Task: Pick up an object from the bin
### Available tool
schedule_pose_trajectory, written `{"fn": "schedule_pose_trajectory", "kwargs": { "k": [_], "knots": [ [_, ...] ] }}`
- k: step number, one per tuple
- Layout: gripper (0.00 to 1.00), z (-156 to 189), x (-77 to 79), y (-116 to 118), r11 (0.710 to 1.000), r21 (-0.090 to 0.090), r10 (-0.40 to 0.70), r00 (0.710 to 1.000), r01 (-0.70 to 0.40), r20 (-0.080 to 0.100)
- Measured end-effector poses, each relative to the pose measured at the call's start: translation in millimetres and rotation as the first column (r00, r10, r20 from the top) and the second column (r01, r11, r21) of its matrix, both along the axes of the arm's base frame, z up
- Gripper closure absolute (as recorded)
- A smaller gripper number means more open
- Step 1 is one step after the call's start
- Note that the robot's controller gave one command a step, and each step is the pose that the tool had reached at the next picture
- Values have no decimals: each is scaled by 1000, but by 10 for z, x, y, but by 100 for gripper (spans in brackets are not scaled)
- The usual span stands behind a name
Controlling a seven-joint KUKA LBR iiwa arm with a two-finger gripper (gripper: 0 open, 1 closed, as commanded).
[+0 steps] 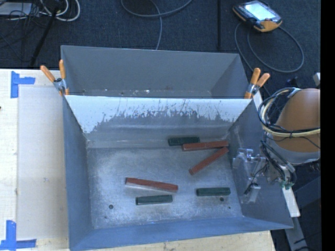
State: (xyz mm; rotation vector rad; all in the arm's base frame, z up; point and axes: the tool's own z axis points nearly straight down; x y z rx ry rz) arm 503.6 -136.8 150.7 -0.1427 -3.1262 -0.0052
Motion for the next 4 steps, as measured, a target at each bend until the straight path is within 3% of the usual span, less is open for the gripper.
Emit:
{"fn": "schedule_pose_trajectory", "kwargs": {
  "k": [1,2,3,4],
  "knots": [
    [0,82,858,571,994,-4,110,994,-110,13],
    [0,-85,301,406,1000,-3,7,1000,-7,12],
    [0,-618,845,469,978,-5,207,978,-207,16],
    [100,-798,-36,315,1000,3,-20,1000,20,10]
  ]
}}
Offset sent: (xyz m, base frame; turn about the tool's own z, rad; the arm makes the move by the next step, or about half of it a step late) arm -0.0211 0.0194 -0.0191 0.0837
